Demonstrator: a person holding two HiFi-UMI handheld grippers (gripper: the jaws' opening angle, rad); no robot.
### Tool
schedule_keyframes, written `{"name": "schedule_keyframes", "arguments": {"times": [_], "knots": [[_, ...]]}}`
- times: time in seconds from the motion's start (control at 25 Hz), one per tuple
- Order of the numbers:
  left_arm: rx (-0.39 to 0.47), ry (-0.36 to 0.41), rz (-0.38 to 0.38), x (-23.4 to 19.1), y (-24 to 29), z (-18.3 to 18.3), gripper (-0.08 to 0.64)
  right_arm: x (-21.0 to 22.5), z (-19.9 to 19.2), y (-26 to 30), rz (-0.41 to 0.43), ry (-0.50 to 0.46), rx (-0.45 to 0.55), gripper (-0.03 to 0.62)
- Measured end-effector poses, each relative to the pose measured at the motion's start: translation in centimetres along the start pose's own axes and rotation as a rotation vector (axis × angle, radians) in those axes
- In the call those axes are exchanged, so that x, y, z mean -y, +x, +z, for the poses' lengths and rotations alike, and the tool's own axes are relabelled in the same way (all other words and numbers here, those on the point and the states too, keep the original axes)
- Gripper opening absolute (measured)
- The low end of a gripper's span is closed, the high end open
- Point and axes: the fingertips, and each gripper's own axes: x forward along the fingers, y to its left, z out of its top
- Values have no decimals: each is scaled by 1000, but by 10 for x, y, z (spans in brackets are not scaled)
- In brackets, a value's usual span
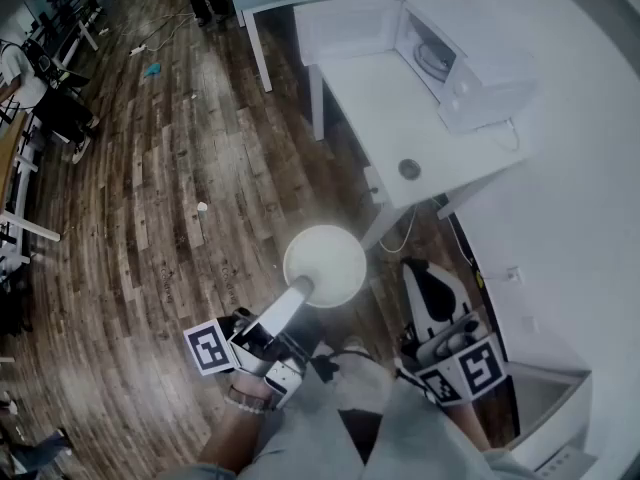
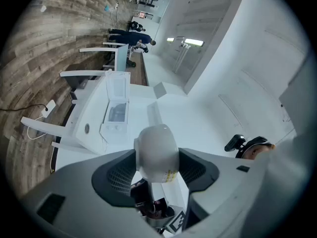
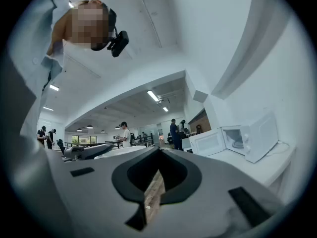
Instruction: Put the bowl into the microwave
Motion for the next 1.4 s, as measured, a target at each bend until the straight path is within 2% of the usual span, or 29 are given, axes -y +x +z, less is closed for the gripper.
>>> {"name": "schedule_keyframes", "arguments": {"times": [0.8, 1.0, 1.4], "knots": [[0, 3, -7, 7, -9, 15, 255, -9, -1, 6, -28, 24, 16, 2], [-7, 0, -13, 10, -21, 22, 255, -22, -6, 10, -31, -4, 0, 3], [-21, 19, -14, 13, -40, 44, 255, -41, -14, 16, -108, -34, 28, 3]]}}
